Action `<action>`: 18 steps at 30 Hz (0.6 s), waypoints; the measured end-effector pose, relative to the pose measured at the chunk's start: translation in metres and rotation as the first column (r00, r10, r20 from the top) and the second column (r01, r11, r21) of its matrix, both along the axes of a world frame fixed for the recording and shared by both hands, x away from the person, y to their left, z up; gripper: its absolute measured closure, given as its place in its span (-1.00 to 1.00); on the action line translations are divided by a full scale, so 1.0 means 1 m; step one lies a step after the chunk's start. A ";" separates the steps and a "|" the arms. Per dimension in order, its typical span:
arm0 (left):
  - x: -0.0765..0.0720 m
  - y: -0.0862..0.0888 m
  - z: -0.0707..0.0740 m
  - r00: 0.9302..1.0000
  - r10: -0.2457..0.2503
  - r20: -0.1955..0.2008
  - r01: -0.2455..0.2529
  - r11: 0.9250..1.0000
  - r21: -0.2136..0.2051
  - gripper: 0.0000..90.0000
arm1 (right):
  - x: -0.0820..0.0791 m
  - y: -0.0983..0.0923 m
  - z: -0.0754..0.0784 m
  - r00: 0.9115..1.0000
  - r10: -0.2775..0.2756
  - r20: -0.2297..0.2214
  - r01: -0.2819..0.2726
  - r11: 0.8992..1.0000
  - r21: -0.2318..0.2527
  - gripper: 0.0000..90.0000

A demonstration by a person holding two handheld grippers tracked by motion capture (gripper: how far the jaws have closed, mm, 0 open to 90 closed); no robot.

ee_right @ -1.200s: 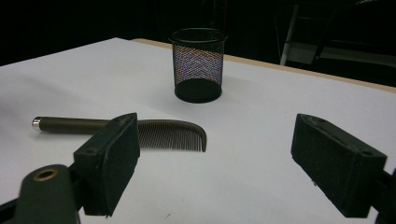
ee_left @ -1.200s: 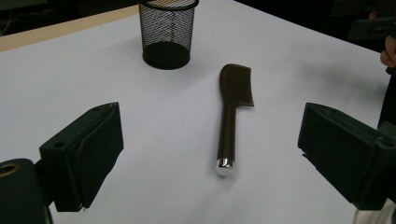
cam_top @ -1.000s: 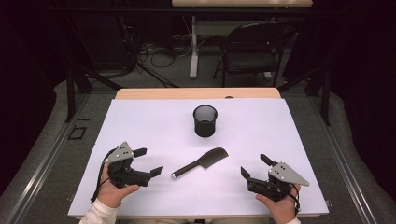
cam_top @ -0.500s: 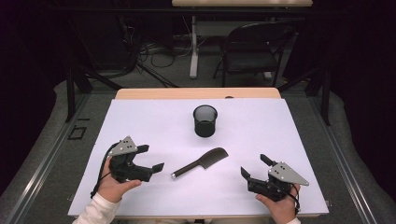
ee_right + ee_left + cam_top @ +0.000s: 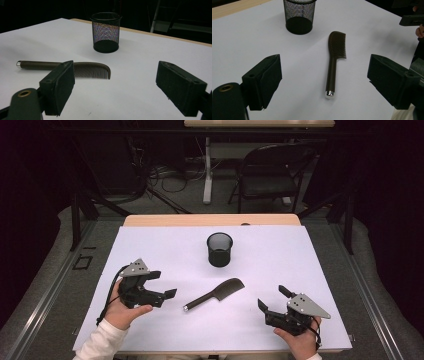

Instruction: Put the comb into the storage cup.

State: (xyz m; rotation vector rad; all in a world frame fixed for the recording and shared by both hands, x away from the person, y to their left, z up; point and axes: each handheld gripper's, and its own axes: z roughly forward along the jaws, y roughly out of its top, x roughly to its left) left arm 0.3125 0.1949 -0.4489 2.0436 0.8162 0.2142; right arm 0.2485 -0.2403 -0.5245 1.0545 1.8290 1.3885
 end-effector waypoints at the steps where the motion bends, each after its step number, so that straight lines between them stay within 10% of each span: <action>1: 0.001 0.000 0.001 1.000 0.000 0.001 0.000 1.000 0.000 -0.72 | 0.000 0.000 0.000 1.000 0.001 -0.003 -0.001 1.000 -0.001 -0.66; 18: 0.012 -0.010 0.013 0.999 -0.009 -0.032 0.010 0.999 0.049 -0.65 | 0.000 0.000 0.000 1.000 0.004 -0.004 -0.004 1.000 -0.004 -0.65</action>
